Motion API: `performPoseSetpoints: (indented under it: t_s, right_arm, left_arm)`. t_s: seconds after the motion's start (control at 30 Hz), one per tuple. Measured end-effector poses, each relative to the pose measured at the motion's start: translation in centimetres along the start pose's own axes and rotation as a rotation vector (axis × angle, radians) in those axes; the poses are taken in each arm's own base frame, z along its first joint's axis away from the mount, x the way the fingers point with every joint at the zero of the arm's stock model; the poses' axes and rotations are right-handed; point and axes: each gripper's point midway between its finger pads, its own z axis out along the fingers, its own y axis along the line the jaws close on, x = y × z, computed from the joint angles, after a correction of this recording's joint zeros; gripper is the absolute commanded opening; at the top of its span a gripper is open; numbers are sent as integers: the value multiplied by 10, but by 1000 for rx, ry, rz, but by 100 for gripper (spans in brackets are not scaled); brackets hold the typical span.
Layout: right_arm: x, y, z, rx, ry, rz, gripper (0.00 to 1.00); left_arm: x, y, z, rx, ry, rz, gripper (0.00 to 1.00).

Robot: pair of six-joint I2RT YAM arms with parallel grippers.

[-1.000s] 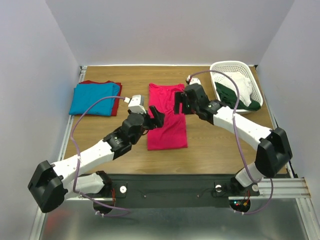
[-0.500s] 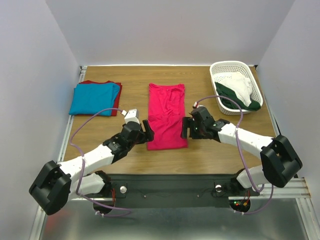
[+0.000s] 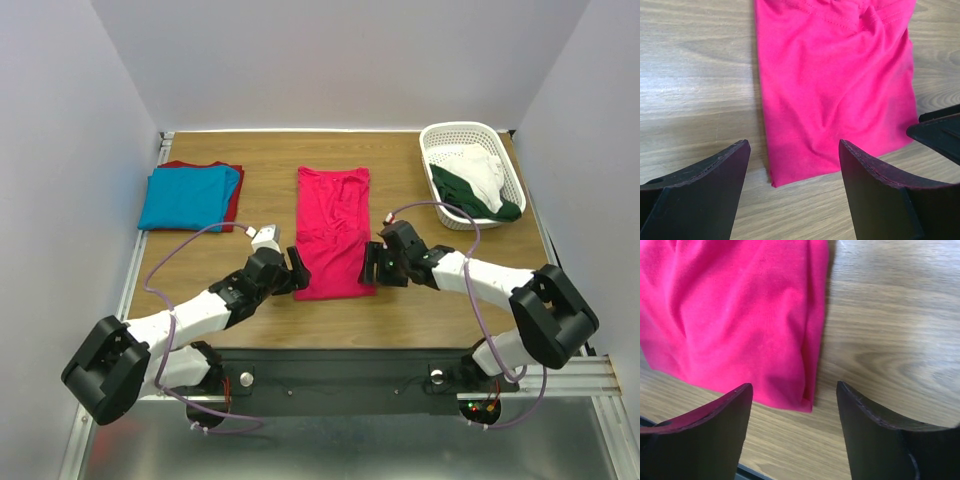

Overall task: Fold and stack the t-shirts
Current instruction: Fold the tshirt

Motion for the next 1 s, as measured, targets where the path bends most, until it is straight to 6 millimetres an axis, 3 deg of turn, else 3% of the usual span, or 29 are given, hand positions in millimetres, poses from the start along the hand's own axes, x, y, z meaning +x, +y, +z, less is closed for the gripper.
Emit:
performPoseSetpoints:
  t_s: [0.23, 0.57, 0.73, 0.93, 1.0]
  right_arm:
    - [4, 1, 9, -5, 15, 16, 64]
    - [12, 0, 9, -30, -5, 48, 43]
    - [19, 0, 8, -42, -9, 64, 40]
    - [25, 5, 7, -53, 0, 64, 22]
    - [28, 5, 9, -51, 8, 64, 8]
  left_arm:
    - [6, 4, 1, -8, 12, 1, 83]
    - [8, 5, 1, -7, 20, -5, 83]
    - [13, 9, 1, -15, 33, -7, 83]
    - [15, 10, 1, -16, 40, -11, 83]
    - [15, 9, 1, -14, 40, -13, 83]
